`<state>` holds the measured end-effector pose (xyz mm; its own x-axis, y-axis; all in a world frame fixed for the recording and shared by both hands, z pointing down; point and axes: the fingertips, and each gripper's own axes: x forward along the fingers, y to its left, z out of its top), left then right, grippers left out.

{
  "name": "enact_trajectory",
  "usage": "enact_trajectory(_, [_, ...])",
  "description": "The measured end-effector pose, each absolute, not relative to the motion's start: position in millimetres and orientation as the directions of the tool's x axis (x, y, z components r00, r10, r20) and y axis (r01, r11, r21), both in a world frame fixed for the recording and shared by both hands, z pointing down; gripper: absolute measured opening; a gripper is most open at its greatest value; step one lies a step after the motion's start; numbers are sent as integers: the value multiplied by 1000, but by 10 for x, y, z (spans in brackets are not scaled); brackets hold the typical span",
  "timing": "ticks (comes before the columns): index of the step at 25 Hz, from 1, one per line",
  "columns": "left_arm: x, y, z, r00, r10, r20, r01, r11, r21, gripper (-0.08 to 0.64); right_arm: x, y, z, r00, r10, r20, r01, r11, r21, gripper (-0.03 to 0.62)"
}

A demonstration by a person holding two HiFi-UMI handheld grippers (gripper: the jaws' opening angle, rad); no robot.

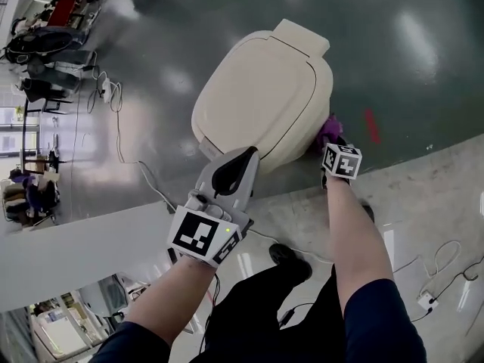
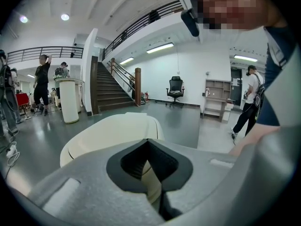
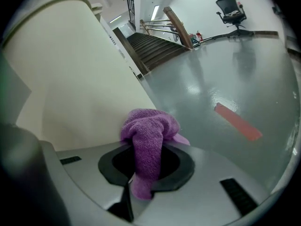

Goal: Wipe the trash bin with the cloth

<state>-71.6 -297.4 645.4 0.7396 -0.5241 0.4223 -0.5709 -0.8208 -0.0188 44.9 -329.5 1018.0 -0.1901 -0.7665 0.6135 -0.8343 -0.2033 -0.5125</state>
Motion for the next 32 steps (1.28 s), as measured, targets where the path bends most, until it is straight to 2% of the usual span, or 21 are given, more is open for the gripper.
enact_trajectory(4, [-761, -2975, 6432, 734, -536, 418, -591, -807, 4, -12, 415, -3268, 9833, -206, -794, 572, -827, -172, -536, 77])
enact_trajectory(10, [-793, -2957, 6491, 721, -508, 471, -592, -805, 37, -12, 370, -3224, 8737, -222, -857, 466, -803, -110, -586, 77])
enact_trajectory(20, [-816, -2982, 6503, 709, -487, 510, -612, -784, 101, -12, 157, -3020, 7365, -245, -898, 365, -763, -53, -644, 77])
enact_trajectory(25, [-790, -2977, 6510, 712, -486, 506, -608, -787, 99, -12, 104, -3007, 7542, -249, -895, 369, -752, -61, -656, 77])
enact_trajectory(32, [-798, -3002, 6463, 725, -518, 454, -621, -777, 104, -12, -39, -2967, 8553, -255, -847, 466, -714, -160, -682, 77])
